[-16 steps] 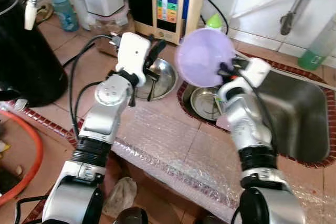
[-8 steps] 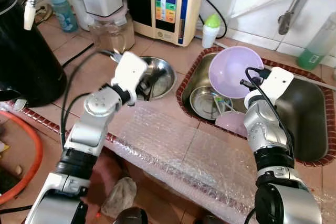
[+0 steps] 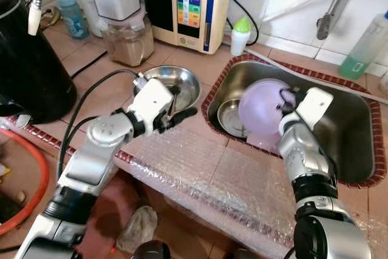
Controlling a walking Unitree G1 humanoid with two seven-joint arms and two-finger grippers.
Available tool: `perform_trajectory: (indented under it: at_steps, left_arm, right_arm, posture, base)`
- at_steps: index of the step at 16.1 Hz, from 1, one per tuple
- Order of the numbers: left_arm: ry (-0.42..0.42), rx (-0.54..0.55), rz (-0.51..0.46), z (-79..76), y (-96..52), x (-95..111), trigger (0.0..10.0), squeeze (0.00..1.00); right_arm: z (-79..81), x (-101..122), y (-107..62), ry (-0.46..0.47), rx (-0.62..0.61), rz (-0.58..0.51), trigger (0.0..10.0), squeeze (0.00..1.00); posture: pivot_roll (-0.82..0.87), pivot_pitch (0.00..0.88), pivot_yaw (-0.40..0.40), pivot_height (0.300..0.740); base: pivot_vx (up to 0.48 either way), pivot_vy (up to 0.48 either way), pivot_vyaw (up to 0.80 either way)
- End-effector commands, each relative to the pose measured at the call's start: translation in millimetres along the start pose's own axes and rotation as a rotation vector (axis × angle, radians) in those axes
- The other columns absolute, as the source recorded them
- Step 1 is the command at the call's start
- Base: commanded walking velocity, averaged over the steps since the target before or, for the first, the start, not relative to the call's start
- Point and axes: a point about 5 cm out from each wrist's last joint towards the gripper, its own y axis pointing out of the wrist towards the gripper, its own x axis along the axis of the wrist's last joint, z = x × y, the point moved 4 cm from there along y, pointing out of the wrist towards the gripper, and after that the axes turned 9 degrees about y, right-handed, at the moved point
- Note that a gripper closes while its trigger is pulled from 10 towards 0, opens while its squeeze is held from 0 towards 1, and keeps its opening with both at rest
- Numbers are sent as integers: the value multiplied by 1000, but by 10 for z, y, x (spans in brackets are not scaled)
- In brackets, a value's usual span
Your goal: Kitchen organization
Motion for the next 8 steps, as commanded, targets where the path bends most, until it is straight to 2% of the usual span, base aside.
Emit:
perform_trajectory:
  at_steps: [1, 6, 8]
  left_arm:
    - [5, 24, 32, 27, -53, -59, 10000, 1000]
    - [50, 102, 82, 106, -166, -143, 10000, 1000]
    - [84, 158, 90, 144, -186, -176, 10000, 1000]
  right_arm:
    - [-41, -73, -3, -2, -15, 37, 10000, 1000]
    - [26, -56, -21, 34, 27, 25, 10000, 1000]
    - [133, -19, -34, 40, 87, 9, 10000, 1000]
  posture:
    - [-6, 41, 23, 740]
    - [-3, 46, 16, 740]
    - [-3, 46, 16, 740]
  base:
    - [0, 0, 0]
    - [0, 0, 0]
    - [0, 0, 0]
